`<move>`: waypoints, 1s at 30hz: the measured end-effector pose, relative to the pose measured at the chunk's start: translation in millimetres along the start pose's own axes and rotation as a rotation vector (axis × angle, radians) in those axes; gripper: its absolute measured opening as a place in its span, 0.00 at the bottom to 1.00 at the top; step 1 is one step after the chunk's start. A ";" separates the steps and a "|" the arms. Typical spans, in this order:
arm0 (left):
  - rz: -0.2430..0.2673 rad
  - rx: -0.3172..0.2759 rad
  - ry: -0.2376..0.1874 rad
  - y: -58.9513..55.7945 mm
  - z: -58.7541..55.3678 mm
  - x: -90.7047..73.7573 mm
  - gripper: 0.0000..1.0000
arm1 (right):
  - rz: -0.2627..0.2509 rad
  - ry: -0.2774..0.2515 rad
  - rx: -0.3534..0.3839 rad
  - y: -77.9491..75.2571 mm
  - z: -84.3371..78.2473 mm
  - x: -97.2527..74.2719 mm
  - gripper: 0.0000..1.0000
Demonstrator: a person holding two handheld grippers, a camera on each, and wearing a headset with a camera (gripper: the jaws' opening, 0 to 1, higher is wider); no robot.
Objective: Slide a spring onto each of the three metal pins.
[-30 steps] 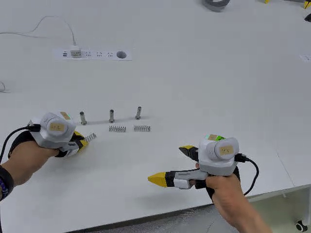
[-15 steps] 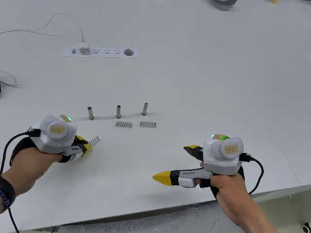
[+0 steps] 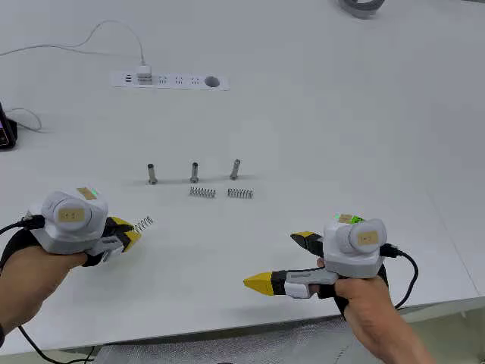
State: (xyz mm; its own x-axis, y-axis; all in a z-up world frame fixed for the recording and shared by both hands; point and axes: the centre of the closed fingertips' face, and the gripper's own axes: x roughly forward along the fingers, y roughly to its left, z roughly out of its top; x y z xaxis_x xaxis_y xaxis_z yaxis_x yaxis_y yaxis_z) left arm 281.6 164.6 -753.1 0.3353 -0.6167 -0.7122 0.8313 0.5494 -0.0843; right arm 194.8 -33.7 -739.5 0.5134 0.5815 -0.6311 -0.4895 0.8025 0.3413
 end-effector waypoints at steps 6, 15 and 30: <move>0.026 -0.006 -0.040 -2.4 7.2 -13.2 0.10 | 0.025 0.012 -0.016 8.2 2.4 7.3 0.93; 0.029 -0.006 -0.066 -11.6 7.3 -23.9 0.10 | 0.070 0.000 -0.026 22.1 9.9 18.4 0.92; -0.010 0.029 -0.100 -27.0 21.9 -25.7 0.10 | 0.165 -0.051 -0.014 43.8 35.9 29.3 0.84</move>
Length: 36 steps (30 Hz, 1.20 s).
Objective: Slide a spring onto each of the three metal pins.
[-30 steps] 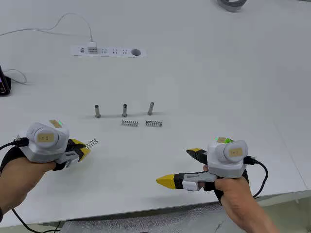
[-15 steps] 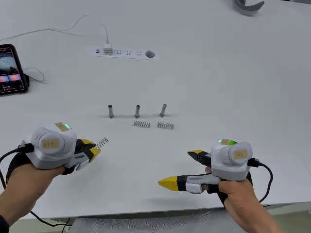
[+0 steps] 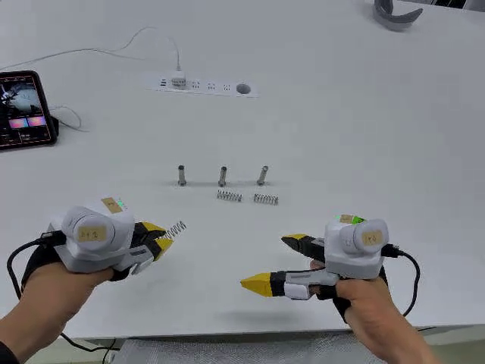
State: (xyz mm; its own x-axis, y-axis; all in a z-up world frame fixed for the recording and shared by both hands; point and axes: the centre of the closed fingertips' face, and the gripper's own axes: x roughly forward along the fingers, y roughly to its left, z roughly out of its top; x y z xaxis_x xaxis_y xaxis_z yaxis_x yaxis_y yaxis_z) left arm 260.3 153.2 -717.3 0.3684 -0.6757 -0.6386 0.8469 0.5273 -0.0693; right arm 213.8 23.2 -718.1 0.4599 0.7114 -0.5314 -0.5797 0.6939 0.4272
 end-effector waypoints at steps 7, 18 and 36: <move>-0.012 0.029 -0.011 -6.1 12.2 2.3 0.10 | 0.031 -0.060 0.033 3.8 20.0 3.8 0.80; -0.039 0.074 -0.036 -16.7 31.2 6.4 0.10 | 0.135 -0.127 0.093 19.3 45.5 8.3 0.59; -0.125 0.145 -0.064 -60.0 57.7 14.0 0.10 | 0.235 -0.183 0.145 33.2 64.6 12.7 0.38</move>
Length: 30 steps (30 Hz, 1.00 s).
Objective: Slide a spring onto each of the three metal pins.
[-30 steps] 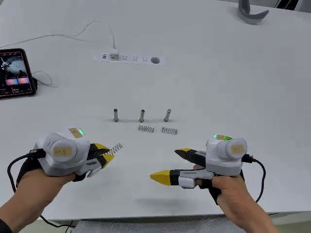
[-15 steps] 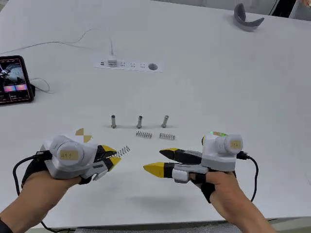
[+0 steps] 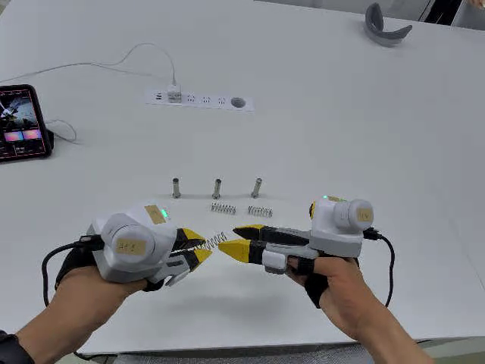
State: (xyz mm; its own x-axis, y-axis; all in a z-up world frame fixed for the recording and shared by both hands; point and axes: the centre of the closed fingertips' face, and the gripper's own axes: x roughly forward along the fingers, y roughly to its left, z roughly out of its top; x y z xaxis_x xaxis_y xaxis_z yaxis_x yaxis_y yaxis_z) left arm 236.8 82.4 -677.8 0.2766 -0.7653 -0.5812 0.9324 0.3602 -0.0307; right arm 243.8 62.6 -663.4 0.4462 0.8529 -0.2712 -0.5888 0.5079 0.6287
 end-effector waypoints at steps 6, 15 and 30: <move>-0.015 0.021 -0.022 -6.0 13.9 -0.8 0.10 | 0.037 -0.024 0.045 4.3 0.0 -0.3 0.30; -0.041 0.059 -0.022 -11.8 19.3 -0.5 0.10 | 0.090 -0.069 0.108 12.9 4.0 -2.1 0.16; -0.070 0.067 -0.020 -13.9 17.9 0.5 0.10 | 0.093 -0.040 0.079 17.8 4.4 -1.9 0.12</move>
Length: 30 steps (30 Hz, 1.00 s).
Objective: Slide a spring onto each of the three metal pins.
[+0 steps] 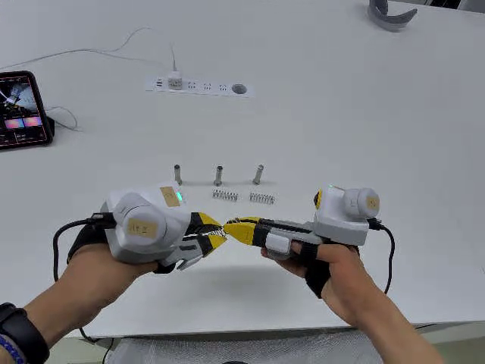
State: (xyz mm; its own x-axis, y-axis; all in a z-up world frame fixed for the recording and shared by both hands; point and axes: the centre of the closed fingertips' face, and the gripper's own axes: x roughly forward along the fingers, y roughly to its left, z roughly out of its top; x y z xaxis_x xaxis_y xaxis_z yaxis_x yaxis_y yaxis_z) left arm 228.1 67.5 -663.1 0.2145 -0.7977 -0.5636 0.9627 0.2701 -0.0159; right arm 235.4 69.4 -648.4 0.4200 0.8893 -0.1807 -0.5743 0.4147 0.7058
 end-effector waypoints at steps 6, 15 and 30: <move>-0.031 0.005 -0.012 -0.7 4.0 1.8 0.10 | -0.019 0.099 -0.109 3.5 1.9 -2.0 0.12; -0.088 0.005 -0.034 -6.1 12.5 5.2 0.09 | -0.013 0.315 -0.319 10.8 3.8 -6.6 0.12; -0.118 0.026 -0.068 -8.6 22.0 0.0 0.09 | 0.077 0.642 -0.625 22.9 2.4 -6.2 0.12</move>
State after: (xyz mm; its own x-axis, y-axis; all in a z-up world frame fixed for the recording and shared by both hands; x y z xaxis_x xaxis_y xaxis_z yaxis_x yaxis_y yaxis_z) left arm 223.4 53.4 -644.8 0.1090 -0.8580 -0.5020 0.9857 0.1587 -0.0572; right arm 221.3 72.9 -629.5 -0.0013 0.7780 -0.6283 -0.9408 0.2120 0.2644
